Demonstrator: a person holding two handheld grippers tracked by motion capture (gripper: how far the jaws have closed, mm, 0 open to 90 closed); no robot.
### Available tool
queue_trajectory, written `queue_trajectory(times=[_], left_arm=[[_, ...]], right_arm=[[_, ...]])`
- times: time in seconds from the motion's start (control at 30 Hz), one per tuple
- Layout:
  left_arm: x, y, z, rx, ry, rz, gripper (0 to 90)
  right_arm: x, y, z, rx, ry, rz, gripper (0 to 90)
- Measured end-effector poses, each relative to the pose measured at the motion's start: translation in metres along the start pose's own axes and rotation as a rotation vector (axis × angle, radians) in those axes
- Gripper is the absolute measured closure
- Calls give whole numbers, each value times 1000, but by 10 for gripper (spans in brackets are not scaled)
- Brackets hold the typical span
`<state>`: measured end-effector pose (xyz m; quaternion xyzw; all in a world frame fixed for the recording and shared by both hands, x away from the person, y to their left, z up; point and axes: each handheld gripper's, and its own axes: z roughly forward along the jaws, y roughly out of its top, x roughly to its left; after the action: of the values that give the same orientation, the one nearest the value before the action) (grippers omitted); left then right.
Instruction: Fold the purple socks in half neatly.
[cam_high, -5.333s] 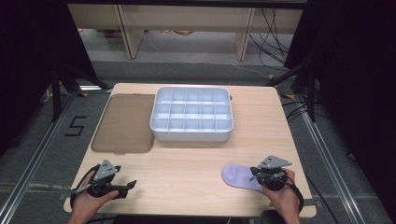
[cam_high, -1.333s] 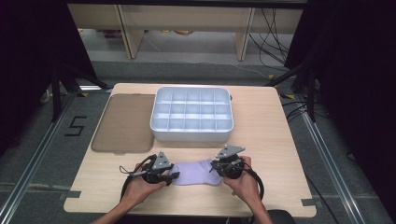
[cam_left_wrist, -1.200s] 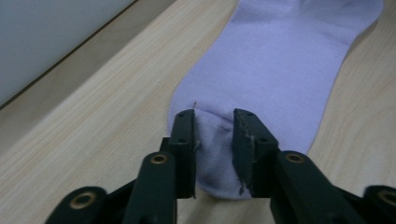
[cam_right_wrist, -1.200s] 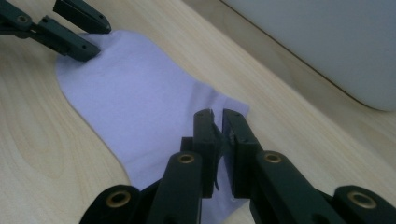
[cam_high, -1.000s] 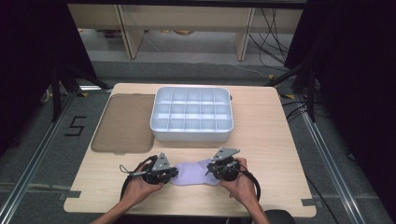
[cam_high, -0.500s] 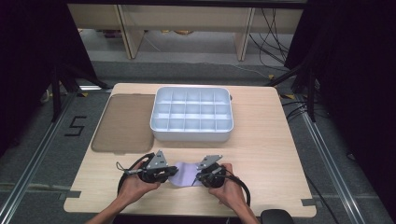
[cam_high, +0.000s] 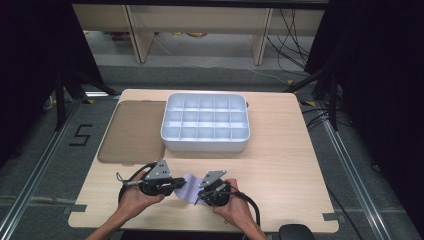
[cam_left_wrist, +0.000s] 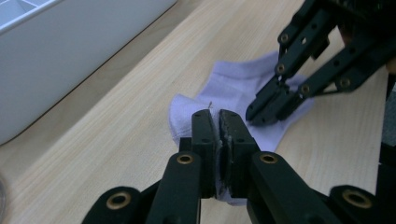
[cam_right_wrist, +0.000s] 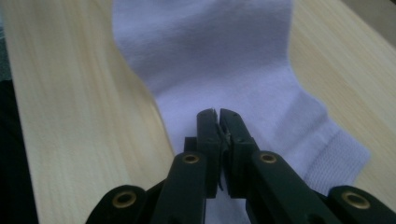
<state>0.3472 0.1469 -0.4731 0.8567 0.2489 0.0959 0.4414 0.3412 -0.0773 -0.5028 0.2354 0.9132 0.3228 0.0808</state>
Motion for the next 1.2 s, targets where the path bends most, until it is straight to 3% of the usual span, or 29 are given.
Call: queue_trajectory(times=[0.03,0.1,0.2,0.23,0.3,0.33,0.4,0.5,0.67,0.77,0.9,0.93,0.97,1.07,1.2], left_arm=[[1,0,-1,9,-11,-2,849],[1,-1,-2,12,-4,-5,848],[1,0,-3,10,-10,-23,848],[2,0,-3,9,-14,-17,848],[2,0,-4,24,-7,-15,848],[1,0,-3,3,-20,-27,847],[1,2,-3,10,-23,-30,847],[-1,4,-2,11,-23,-24,847],[-9,10,3,5,-50,-16,847],[-11,14,9,7,-58,-12,847],[-15,18,19,11,-73,-18,846],[-14,19,21,13,-80,-4,846],[-15,19,24,18,-78,-20,846],[-15,21,29,23,-91,-17,845],[-18,22,40,41,-95,-8,845]], right_arm=[[2,2,-1,19,10,12,875],[3,3,1,0,21,4,869],[-3,3,-6,-19,2,26,869],[-13,1,-15,-30,-27,35,870],[-16,-1,-17,-45,-48,34,870],[-21,-5,-22,-47,-60,44,871],[-30,-12,-28,-12,-73,91,870],[-34,-15,-20,4,-67,80,873],[-34,-11,-16,8,-65,59,875],[-33,-12,-16,-6,-79,65,875],[-33,-12,-17,-6,-63,99,875],[-35,-13,-18,-1,-57,89,875],[-35,-13,-18,-1,-48,111,875],[-36,-14,-16,-20,-57,93,875],[-37,-14,-18,-13,-45,105,874]])
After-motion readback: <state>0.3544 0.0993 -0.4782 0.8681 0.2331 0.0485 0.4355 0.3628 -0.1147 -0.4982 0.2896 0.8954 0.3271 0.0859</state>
